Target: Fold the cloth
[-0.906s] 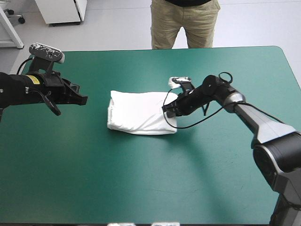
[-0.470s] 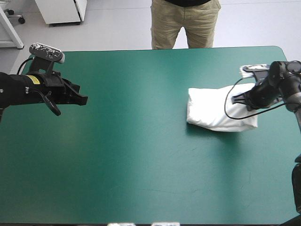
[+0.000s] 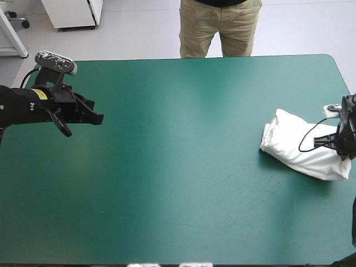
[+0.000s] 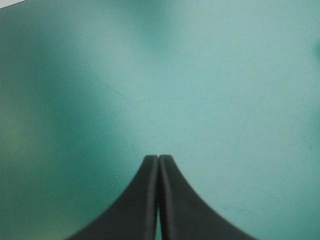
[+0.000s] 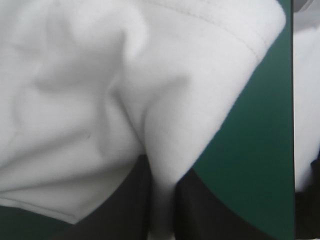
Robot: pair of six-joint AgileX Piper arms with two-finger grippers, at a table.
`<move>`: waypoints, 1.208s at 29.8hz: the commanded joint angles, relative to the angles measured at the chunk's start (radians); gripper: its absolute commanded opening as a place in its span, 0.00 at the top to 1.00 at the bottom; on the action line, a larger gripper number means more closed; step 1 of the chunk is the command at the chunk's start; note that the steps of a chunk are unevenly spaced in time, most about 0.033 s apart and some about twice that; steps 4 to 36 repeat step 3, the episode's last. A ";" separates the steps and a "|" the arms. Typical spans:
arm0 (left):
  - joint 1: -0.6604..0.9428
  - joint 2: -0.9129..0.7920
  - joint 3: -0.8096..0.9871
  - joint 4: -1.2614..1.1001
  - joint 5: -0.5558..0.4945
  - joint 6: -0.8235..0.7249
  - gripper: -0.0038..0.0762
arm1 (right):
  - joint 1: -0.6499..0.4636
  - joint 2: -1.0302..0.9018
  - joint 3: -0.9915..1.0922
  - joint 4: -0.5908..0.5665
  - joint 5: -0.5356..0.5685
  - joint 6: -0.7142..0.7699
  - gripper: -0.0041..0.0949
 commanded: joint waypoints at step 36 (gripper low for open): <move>0.002 -0.019 -0.025 -0.020 -0.057 -0.001 0.96 | -0.039 -0.074 -0.013 0.019 -0.035 -0.004 0.49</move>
